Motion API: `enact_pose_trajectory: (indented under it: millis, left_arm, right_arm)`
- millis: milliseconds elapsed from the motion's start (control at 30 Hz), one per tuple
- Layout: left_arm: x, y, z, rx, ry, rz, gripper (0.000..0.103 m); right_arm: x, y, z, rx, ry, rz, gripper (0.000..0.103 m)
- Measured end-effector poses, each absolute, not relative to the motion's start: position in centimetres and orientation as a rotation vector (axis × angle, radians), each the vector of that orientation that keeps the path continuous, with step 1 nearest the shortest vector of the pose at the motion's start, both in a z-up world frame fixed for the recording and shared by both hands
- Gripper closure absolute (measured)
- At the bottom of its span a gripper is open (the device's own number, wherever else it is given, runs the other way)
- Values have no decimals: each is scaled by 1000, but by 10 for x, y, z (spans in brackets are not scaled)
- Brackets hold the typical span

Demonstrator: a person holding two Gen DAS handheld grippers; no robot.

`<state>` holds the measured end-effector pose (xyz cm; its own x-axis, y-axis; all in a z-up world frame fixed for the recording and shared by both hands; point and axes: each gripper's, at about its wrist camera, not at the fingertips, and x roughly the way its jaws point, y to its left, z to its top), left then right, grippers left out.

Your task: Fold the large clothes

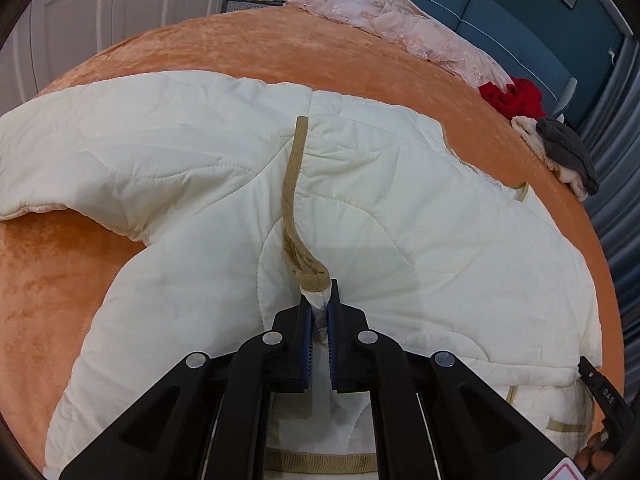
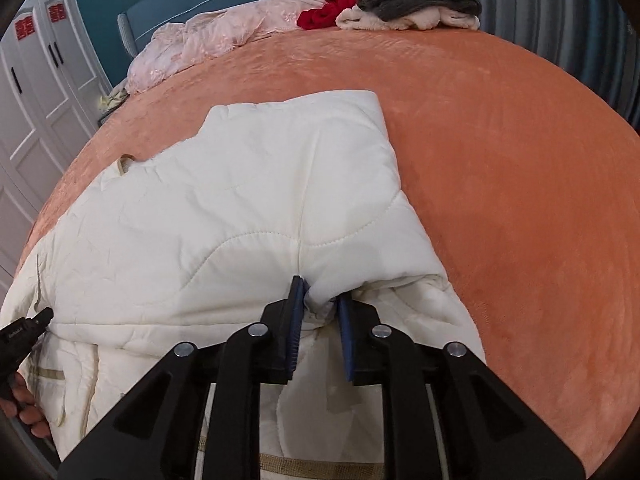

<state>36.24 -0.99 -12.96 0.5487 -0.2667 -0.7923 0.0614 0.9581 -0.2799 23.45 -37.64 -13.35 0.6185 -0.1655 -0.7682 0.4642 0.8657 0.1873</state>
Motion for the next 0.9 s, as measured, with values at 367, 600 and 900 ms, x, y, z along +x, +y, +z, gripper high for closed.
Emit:
enact_pose_trajectory:
  millis: [367,600,900]
  left_arm:
    - [350,-14,-132,-201,916,-178,92]
    - [350,-13,-134,-211,909,-185,92]
    - [349,-9,-139,-257,890,-207,91]
  right_arm:
    - [217,-324,-61,209,667,-375,78]
    - [261,-306,-115,258,814,-322,76]
    - [262,-297,-142,228,826,-337,76]
